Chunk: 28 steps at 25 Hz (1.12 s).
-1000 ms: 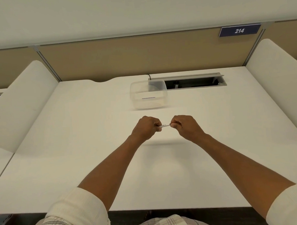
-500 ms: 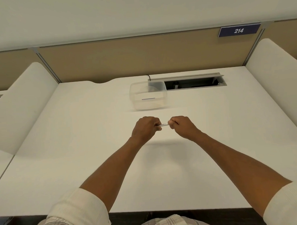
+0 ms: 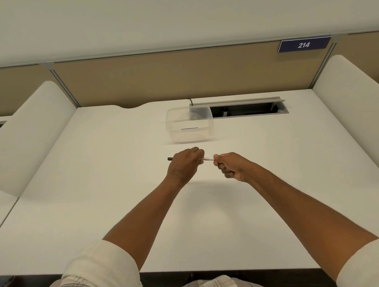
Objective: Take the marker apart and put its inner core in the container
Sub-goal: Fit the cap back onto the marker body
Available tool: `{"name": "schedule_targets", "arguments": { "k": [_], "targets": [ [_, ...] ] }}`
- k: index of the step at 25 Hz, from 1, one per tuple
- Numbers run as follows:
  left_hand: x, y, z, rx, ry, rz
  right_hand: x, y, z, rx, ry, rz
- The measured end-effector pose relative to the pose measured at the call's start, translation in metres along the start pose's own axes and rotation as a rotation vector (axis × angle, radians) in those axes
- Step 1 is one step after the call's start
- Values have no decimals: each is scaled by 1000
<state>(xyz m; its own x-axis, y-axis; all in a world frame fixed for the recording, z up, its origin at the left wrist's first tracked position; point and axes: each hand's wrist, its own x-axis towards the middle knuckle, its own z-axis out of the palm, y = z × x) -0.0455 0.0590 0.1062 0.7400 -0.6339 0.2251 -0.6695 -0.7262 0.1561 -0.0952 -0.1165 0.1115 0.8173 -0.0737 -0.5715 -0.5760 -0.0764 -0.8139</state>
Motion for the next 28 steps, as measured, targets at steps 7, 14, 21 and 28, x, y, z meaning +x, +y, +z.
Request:
{"name": "schedule_targets", "arguments": {
  "k": [7,14,21,28],
  "targets": [
    [2,-8,-1,-199,-122,5,-7,15,-14,-796,233,-652],
    [-3,-5,5,-197,-164,30,-7,34,-13,-1072,375,-805],
    [3,0,2,-128,-106,-64,-1,16,2,-587,313,-428],
    [3,1,2,-55,-94,-22,1,4,-2,-176,56,-20]
  ]
}}
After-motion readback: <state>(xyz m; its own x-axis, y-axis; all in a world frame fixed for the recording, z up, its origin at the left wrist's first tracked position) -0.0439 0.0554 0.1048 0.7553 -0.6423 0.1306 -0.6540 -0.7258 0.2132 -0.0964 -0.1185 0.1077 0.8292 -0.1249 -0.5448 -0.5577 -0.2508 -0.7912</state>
